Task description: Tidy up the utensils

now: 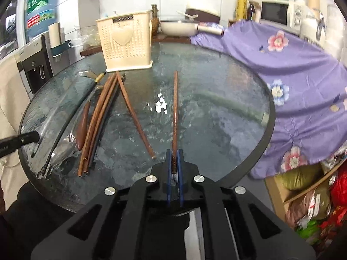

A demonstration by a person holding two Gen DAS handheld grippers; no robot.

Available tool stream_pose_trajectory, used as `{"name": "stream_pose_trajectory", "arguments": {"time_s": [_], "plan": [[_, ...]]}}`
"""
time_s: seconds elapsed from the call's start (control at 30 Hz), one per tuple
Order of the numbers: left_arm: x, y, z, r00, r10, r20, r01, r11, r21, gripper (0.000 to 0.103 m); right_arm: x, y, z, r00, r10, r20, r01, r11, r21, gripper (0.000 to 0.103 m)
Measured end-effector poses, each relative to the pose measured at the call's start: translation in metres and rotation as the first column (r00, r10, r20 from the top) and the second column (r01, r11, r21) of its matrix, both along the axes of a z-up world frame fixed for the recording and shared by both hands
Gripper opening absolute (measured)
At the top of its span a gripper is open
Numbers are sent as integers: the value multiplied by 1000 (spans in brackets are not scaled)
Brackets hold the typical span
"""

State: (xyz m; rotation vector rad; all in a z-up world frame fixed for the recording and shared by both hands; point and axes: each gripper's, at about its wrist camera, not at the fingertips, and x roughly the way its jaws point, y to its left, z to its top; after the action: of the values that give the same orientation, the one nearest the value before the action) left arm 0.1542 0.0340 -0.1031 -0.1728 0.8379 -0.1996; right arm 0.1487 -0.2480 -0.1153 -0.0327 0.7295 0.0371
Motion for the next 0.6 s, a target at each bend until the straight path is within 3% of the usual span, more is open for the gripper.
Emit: {"name": "stream_pose_trajectory", "arguments": {"time_s": [0.3, 0.6], "plan": [[-1, -2, 18, 999, -23, 35, 23, 1000, 5, 0, -1, 1, 27, 997, 26, 79, -25, 1000, -17, 5], [7, 6, 69, 987, -22, 162, 18, 999, 28, 0, 3, 3, 90, 967, 71, 243, -57, 996, -63, 5]]}}
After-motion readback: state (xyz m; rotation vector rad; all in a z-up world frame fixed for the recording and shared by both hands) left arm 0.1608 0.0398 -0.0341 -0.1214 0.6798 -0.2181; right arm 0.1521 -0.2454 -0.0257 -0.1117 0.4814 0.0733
